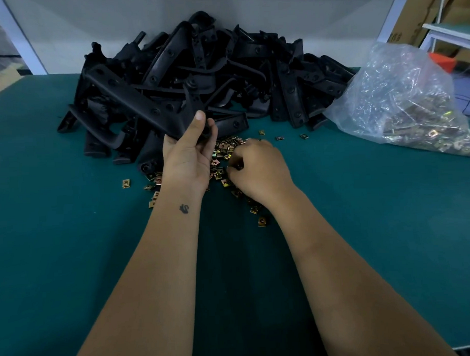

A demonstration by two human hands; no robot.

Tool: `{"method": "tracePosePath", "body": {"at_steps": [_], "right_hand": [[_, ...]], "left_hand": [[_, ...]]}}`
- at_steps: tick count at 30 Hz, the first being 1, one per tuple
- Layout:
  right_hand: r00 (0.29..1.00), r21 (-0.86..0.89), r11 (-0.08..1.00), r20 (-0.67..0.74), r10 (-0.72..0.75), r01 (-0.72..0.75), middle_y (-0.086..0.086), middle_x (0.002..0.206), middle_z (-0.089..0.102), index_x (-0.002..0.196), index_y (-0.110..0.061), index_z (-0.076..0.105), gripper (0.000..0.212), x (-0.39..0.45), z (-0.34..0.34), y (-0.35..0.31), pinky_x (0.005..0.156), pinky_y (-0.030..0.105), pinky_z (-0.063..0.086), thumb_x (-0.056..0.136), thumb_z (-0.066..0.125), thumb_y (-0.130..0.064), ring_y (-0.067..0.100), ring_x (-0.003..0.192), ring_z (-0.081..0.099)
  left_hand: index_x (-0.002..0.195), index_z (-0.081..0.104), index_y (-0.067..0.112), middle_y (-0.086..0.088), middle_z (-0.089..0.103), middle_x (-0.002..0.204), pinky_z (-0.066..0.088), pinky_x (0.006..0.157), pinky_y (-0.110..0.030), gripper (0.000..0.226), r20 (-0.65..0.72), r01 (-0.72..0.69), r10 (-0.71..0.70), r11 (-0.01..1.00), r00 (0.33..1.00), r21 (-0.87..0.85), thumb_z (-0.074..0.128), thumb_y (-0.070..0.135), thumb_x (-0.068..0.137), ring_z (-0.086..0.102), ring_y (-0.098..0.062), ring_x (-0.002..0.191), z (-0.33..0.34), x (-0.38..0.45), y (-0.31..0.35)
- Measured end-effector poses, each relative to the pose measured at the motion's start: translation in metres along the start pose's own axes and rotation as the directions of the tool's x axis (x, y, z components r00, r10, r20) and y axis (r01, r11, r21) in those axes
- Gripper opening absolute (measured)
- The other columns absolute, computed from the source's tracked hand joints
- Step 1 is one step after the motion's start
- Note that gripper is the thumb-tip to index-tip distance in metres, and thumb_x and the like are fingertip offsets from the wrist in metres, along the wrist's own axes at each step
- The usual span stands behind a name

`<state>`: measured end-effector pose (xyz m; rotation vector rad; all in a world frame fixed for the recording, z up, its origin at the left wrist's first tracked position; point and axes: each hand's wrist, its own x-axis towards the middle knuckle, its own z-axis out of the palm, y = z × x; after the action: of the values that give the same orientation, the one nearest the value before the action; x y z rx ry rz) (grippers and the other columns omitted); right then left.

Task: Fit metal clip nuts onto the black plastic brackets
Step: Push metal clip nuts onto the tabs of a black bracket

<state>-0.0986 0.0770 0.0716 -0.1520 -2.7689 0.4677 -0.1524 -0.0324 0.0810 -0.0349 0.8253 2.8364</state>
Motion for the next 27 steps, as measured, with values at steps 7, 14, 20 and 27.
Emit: {"method": "tracePosePath", "body": {"at_steps": [7,14,20,27], "right_hand": [[0.974,0.462,0.876,-0.096,0.206,-0.140,-0.011,0.082,0.063,0.099,-0.016,0.068,0.012,0.003,-0.006,0.008,0.071,0.017,0.047,0.089,0.064,-0.009,0.003,0.079,0.059],[0.953,0.899,0.418,-0.005,0.302,-0.128,-0.002,0.086,0.071,0.097,-0.015,0.070,0.015,0.005,-0.018,0.013,0.080,0.023,0.056,0.094,0.061,-0.004,0.007,0.082,0.066],[0.949,0.989,-0.109,0.126,0.288,-0.099,0.008,0.083,0.074,0.089,-0.005,0.066,0.011,0.005,-0.026,0.014,0.075,0.027,0.058,0.091,0.060,0.004,0.017,0.078,0.070],[0.945,0.972,-0.223,0.138,0.297,-0.072,0.001,0.076,0.072,0.091,-0.006,0.069,0.011,0.007,-0.025,0.018,0.070,0.023,0.056,0.093,0.059,-0.001,0.009,0.072,0.067]], "left_hand": [[0.101,0.055,0.011,-0.007,0.070,0.090,0.059,0.075,-0.028,0.022,0.023,0.008,-0.010,0.997,1.000,0.076,0.069,0.000,0.088,0.070,-0.018,0.084,-0.002,0.001,-0.003],[0.097,0.058,0.009,-0.004,0.073,0.082,0.058,0.070,-0.025,0.016,0.057,0.045,-0.050,0.996,0.997,0.082,0.068,0.000,0.089,0.072,-0.016,0.078,0.001,-0.002,-0.005],[0.107,0.060,0.003,-0.008,0.073,0.095,0.058,0.071,-0.022,0.020,0.171,0.155,-0.177,0.979,0.969,0.133,0.067,0.005,0.089,0.072,-0.015,0.084,0.005,-0.009,-0.011],[0.111,0.061,0.006,-0.008,0.071,0.105,0.058,0.073,-0.021,0.028,0.220,0.205,-0.231,0.970,0.948,0.133,0.069,0.009,0.084,0.071,-0.015,0.087,0.005,-0.013,-0.014]]}}
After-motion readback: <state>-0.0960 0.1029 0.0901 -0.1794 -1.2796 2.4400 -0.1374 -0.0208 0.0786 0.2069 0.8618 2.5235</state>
